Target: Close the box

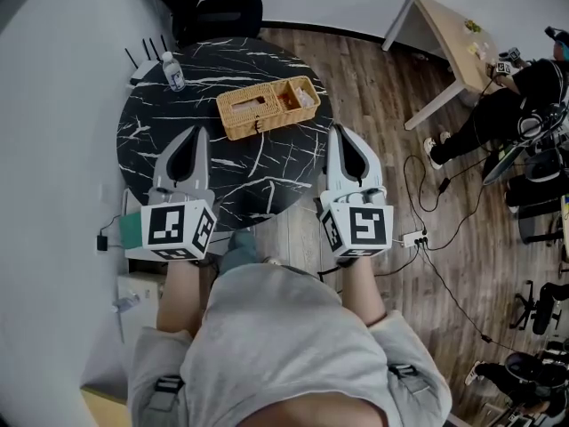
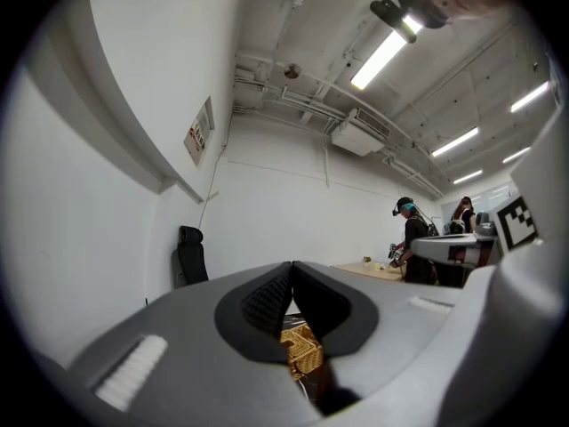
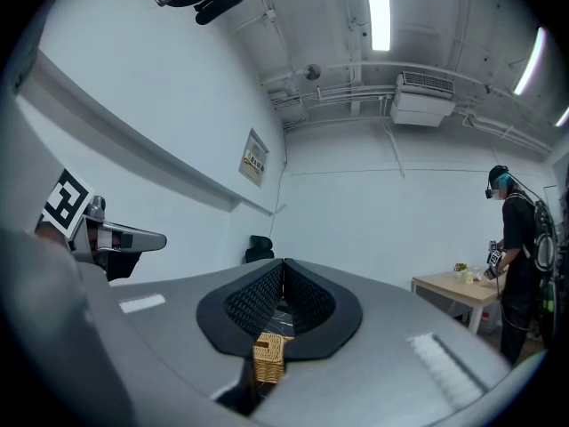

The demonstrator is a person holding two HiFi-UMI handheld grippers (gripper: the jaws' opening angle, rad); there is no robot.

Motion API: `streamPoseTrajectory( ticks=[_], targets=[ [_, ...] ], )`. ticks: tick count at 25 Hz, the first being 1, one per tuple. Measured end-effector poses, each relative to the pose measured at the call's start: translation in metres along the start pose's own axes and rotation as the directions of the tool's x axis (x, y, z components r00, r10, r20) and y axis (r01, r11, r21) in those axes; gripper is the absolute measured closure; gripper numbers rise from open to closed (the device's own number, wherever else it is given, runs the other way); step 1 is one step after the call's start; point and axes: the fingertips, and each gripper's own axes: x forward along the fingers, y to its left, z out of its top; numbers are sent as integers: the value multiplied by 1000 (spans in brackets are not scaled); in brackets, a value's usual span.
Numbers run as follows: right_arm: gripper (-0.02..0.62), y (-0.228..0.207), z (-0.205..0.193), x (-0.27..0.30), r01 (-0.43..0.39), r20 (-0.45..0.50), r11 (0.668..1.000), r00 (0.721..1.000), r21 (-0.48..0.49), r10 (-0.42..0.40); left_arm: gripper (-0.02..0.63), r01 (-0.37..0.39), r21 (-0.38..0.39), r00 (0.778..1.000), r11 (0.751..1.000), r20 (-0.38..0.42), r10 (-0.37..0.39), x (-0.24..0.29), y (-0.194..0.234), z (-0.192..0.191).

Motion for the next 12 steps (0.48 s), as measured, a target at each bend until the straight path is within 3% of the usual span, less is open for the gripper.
streamPoseTrajectory(
  ticks=[12],
  targets=[
    [591, -2, 3, -19, 11, 1, 1000, 1000, -10, -11, 548, 4, -4, 1000, 1000, 2, -4, -10, -10, 0]
  ],
)
